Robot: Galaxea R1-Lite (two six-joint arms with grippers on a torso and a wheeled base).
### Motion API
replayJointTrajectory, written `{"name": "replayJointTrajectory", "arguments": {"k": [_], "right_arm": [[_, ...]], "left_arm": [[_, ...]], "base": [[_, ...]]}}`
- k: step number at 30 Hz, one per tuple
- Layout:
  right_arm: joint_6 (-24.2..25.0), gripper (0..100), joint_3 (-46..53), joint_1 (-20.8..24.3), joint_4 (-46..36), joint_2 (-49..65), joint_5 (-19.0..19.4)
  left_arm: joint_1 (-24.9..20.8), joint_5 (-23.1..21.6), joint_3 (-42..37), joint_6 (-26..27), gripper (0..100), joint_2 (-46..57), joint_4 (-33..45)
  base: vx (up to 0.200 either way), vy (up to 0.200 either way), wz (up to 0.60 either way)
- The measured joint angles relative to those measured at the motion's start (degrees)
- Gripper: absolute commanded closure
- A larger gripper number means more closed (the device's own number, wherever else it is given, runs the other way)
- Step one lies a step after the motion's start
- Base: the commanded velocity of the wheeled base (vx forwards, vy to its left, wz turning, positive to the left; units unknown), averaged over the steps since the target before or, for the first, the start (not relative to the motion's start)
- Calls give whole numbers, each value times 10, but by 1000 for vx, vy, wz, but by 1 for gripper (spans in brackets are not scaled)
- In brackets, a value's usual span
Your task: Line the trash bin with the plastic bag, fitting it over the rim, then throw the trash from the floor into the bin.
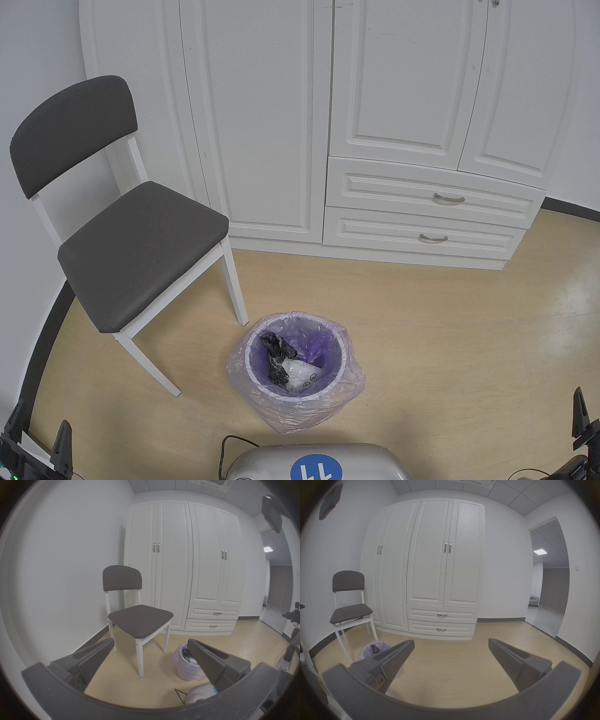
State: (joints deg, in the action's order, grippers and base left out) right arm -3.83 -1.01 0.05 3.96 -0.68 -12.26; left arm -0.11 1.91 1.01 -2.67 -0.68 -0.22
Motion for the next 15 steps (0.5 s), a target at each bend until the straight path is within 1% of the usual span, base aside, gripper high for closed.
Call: {"name": "replayJointTrajectory", "arguments": {"k": [6,8,10,11,13,15], "right_arm": [[-6,0,0,0,-1,0,53],[-6,0,0,0,-3,0,64],[2,0,0,0,-5,0,90],[8,0,0,0,-6,0,108],[21,0,0,0,-8,-1,155],[31,0,0,0,-10,-1,186]], "left_arm": [[0,-5,0,8,0,0,3],[0,-5,0,8,0,0,3],[0,-5,0,8,0,0,3],[0,-5,0,8,0,0,3],[0,-5,0,9,0,0,3],[-1,-5,0,9,0,0,3]], "base": [[0,0,0],[0,0,0],[0,0,0],[0,0,0],[0,0,0],[0,0,0]]}}
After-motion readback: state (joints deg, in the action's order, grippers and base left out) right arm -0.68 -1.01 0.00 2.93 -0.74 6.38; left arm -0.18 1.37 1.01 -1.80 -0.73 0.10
